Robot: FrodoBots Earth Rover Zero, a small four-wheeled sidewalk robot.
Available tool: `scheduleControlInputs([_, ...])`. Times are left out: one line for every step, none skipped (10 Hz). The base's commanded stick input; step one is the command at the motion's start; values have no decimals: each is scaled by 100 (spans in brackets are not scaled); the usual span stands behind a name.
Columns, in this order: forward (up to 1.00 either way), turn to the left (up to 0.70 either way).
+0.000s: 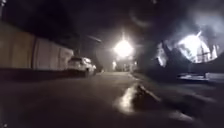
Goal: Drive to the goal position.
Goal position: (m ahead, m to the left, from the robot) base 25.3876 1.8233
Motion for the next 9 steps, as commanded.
scheduleControlInputs([70, -35])
scheduleControlInputs([70, -15])
scheduleControlInputs([70, 0])
scheduleControlInputs([70, 0])
scheduleControlInputs([70, 0])
scheduleControlInputs([70, 0])
scheduleControlInputs([70, 0])
scheduleControlInputs([70, 0])
scheduleControlInputs([70, 0])
